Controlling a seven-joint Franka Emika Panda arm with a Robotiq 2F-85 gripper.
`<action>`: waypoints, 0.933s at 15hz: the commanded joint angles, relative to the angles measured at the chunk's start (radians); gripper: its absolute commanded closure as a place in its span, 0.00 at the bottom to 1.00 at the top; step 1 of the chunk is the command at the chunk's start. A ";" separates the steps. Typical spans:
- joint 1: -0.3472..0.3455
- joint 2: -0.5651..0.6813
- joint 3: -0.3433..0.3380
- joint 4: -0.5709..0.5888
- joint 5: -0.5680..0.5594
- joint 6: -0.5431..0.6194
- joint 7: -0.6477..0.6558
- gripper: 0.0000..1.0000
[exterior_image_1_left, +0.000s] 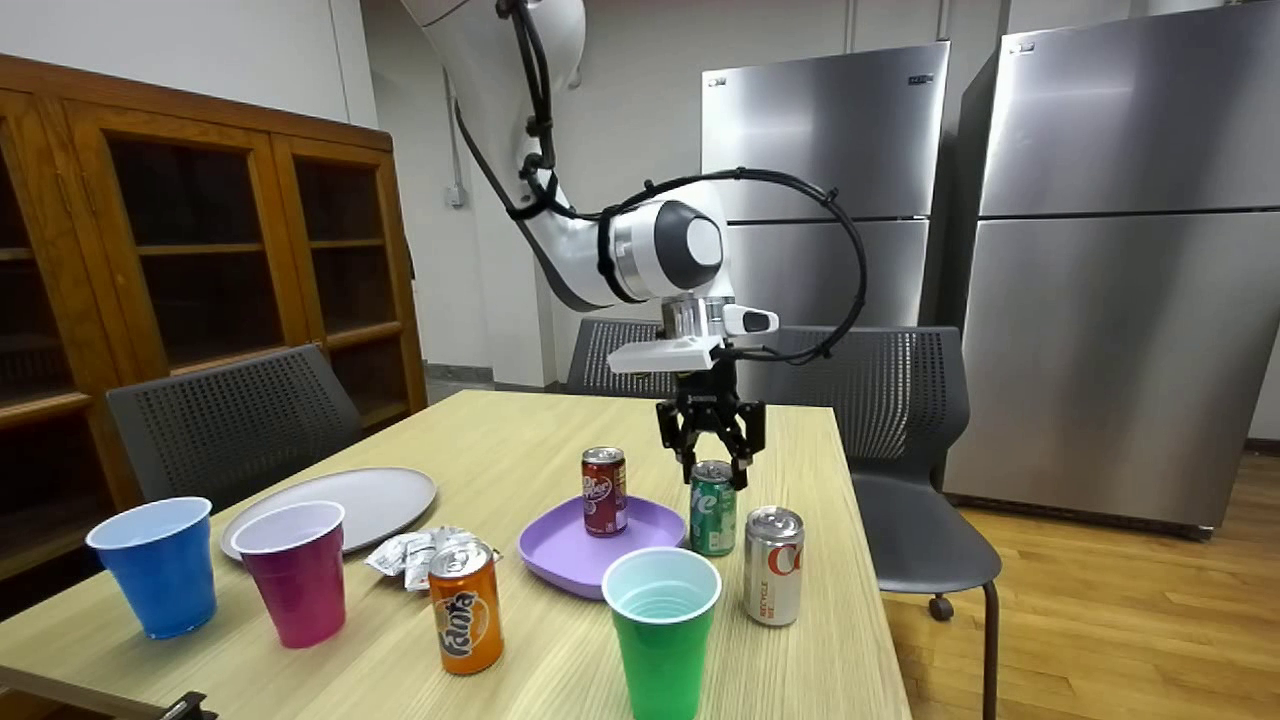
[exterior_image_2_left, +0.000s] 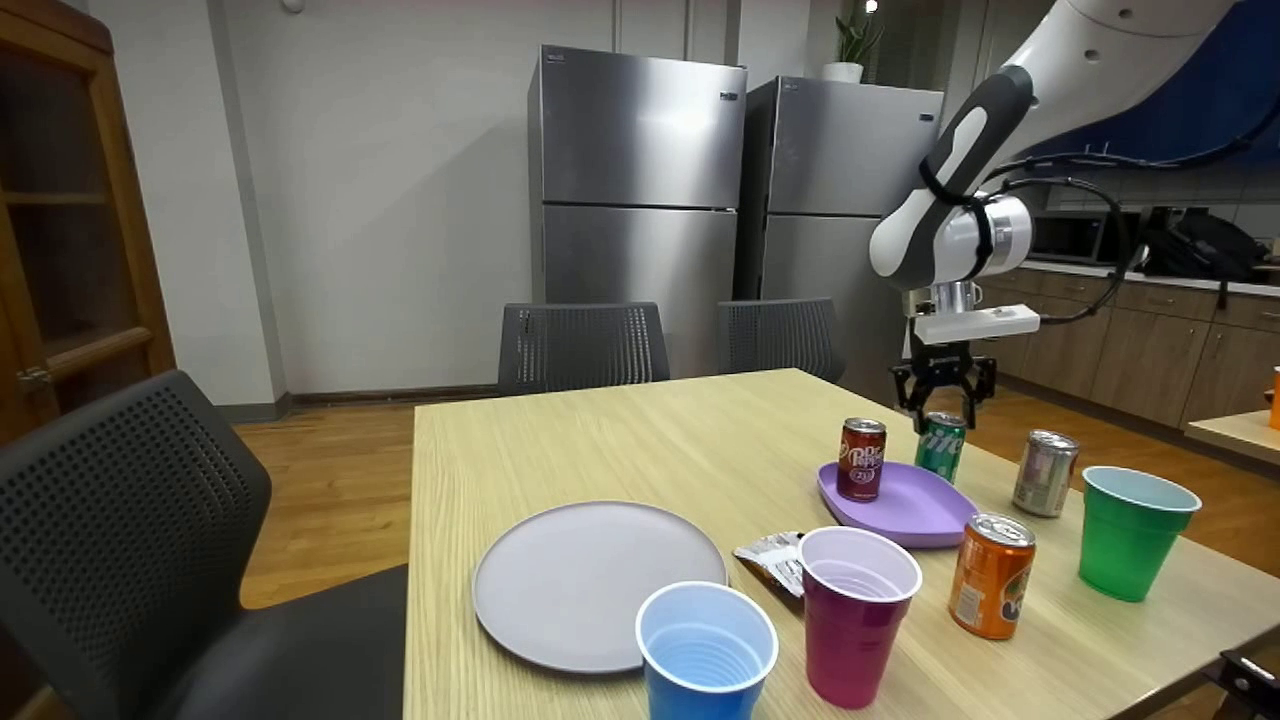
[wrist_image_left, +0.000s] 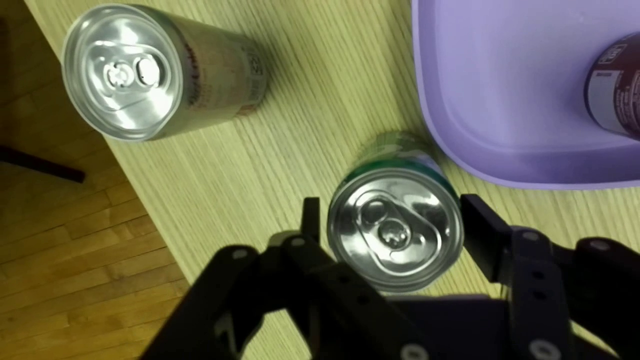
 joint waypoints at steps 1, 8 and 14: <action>-0.017 0.004 0.017 0.032 0.004 -0.048 0.001 0.58; -0.006 -0.052 0.012 -0.029 -0.005 -0.019 0.006 0.60; 0.005 -0.134 0.006 -0.113 -0.011 0.013 0.018 0.60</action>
